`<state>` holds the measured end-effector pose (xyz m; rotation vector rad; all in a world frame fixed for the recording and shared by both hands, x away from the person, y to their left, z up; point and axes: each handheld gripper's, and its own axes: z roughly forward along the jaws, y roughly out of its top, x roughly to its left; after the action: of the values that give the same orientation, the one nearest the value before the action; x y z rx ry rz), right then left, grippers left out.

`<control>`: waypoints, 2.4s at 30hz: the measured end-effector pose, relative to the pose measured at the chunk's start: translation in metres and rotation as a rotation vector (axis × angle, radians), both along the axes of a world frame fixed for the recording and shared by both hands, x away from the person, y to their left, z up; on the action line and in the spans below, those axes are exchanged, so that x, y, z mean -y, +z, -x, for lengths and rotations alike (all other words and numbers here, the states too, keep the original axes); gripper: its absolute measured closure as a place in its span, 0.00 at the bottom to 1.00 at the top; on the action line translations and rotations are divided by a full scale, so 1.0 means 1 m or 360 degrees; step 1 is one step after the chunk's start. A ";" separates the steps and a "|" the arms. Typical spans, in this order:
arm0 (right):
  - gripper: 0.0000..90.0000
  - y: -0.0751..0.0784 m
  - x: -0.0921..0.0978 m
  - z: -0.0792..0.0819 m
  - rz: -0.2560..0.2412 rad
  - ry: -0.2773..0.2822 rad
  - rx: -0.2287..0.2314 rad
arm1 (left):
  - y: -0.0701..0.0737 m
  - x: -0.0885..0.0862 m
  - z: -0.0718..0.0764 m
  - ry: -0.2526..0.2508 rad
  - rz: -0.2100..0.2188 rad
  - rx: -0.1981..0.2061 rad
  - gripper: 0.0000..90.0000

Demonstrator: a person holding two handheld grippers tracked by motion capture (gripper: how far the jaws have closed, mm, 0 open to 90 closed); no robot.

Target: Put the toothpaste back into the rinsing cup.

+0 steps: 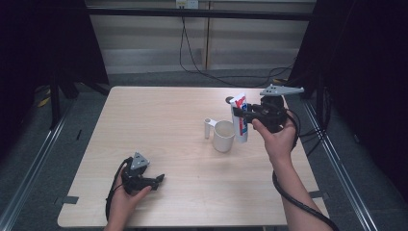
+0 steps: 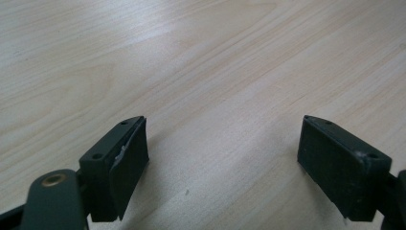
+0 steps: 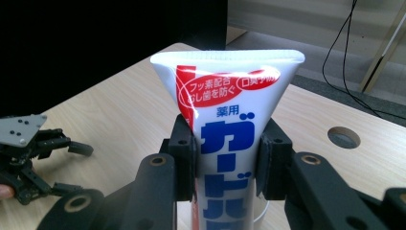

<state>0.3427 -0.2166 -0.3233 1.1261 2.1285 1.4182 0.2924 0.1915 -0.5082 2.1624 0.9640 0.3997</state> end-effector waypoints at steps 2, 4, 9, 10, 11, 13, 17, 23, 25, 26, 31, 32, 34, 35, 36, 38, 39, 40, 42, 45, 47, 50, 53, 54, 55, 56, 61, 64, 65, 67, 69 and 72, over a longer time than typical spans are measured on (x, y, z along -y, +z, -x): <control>0.73 0.001 0.000 -0.002 -0.0012 -0.0006 0.0002 | 0.000 0.000 0.000 0.0003 0.0005 0.0000 0.19; 0.73 0.002 -0.002 -0.004 -0.0016 -0.0005 0.0006 | 0.000 0.000 0.000 0.0002 0.0004 0.0000 0.20; 0.73 0.005 -0.005 -0.008 -0.0030 -0.0012 0.0010 | 0.000 0.000 0.000 0.0003 0.0004 0.0001 0.19; 0.73 0.005 -0.006 -0.009 -0.0026 -0.0010 0.0013 | 0.000 0.000 0.000 0.0003 0.0005 0.0000 0.19; 0.73 0.005 -0.006 -0.009 -0.0026 -0.0010 0.0013 | 0.000 0.000 0.000 0.0003 0.0005 0.0000 0.19; 0.73 0.005 -0.009 -0.012 -0.0020 -0.0015 0.0013 | 0.000 0.000 0.000 0.0003 0.0004 0.0000 0.19; 0.73 0.003 -0.012 -0.017 -0.0037 -0.0012 0.0003 | 0.000 0.000 0.000 0.0003 0.0005 0.0000 0.20; 0.73 0.002 -0.014 -0.023 -0.0059 -0.0034 -0.0003 | 0.000 0.000 0.000 0.0003 0.0005 0.0000 0.20; 0.73 0.001 -0.014 -0.024 -0.0064 -0.0043 -0.0002 | 0.000 0.000 0.000 0.0003 0.0004 0.0000 0.20; 0.73 0.000 -0.015 -0.025 -0.0065 -0.0043 -0.0004 | 0.000 0.000 0.000 0.0000 0.0006 0.0000 0.20; 0.73 -0.003 -0.016 -0.029 -0.0065 -0.0058 -0.0004 | 0.000 0.000 0.000 0.0003 -0.0004 0.0004 0.20; 0.73 -0.004 -0.017 -0.030 -0.0061 -0.0063 -0.0003 | 0.000 0.000 0.000 0.0002 -0.0004 0.0003 0.20; 0.73 -0.006 -0.017 -0.032 -0.0050 -0.0069 -0.0002 | 0.000 0.000 0.000 0.0002 -0.0004 0.0003 0.20; 0.73 -0.006 -0.017 -0.032 -0.0050 -0.0069 -0.0002 | 0.000 0.000 0.000 0.0002 -0.0005 0.0002 0.20; 0.73 -0.006 -0.017 -0.032 -0.0053 -0.0071 -0.0005 | 0.000 0.000 0.000 0.0001 -0.0006 0.0002 0.20; 0.73 -0.009 -0.019 -0.035 -0.0069 -0.0070 -0.0003 | 0.000 0.000 0.000 0.0004 -0.0001 0.0003 0.20; 0.73 -0.009 -0.019 -0.035 -0.0069 -0.0070 -0.0003 | 0.000 0.000 0.000 0.0004 -0.0001 0.0003 0.20; 0.73 -0.012 -0.021 -0.036 -0.0055 -0.0077 -0.0001 | 0.000 0.000 0.000 0.0002 -0.0006 0.0003 0.20; 0.72 -0.014 -0.023 -0.038 -0.0046 -0.0077 -0.0007 | 0.000 0.000 0.000 0.0001 -0.0006 0.0003 0.20; 0.72 -0.017 -0.024 -0.039 -0.0052 -0.0082 -0.0005 | 0.000 0.000 0.000 0.0002 -0.0005 0.0002 0.20; 0.72 -0.019 -0.026 -0.041 -0.0049 -0.0091 -0.0006 | 0.000 0.000 0.000 0.0001 -0.0006 0.0003 0.20; 0.72 -0.021 -0.027 -0.043 -0.0038 -0.0092 -0.0008 | 0.000 0.000 0.000 0.0001 -0.0005 0.0002 0.20; 0.72 -0.023 -0.027 -0.045 -0.0043 -0.0101 -0.0007 | 0.000 0.000 0.000 0.0000 -0.0004 0.0001 0.20; 0.72 -0.025 -0.027 -0.046 -0.0047 -0.0105 -0.0009 | 0.000 0.000 0.000 0.0000 -0.0005 0.0002 0.20; 0.72 -0.026 -0.027 -0.046 -0.0049 -0.0110 -0.0013 | 0.000 0.000 0.000 0.0000 -0.0004 0.0001 0.20; 0.72 -0.027 -0.027 -0.047 -0.0053 -0.0115 -0.0013 | 0.000 0.000 0.000 0.0000 -0.0005 0.0002 0.20; 0.72 -0.032 -0.028 -0.049 -0.0054 -0.0120 -0.0020 | 0.000 0.000 0.000 0.0000 -0.0003 0.0004 0.20; 0.72 -0.038 -0.028 -0.050 -0.0052 -0.0133 -0.0026 | 0.000 0.000 0.001 0.0000 -0.0003 0.0004 0.20; 0.72 -0.039 -0.027 -0.050 -0.0056 -0.0131 -0.0024 | 0.000 0.000 0.001 0.0000 -0.0003 0.0004 0.20; 0.72 -0.041 -0.027 -0.051 -0.0053 -0.0134 -0.0031 | 0.000 0.000 0.000 -0.0001 -0.0003 0.0004 0.20; 0.72 -0.043 -0.027 -0.051 -0.0038 -0.0135 -0.0031 | 0.000 0.000 0.001 0.0000 -0.0003 0.0005 0.20; 0.72 -0.045 -0.028 -0.051 -0.0036 -0.0140 -0.0029 | 0.000 0.000 0.001 0.0004 0.0002 0.0005 0.20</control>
<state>0.3936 -0.1889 -0.3687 1.2298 2.0534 1.4007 0.2918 0.1910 -0.5082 2.1592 0.9650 0.4035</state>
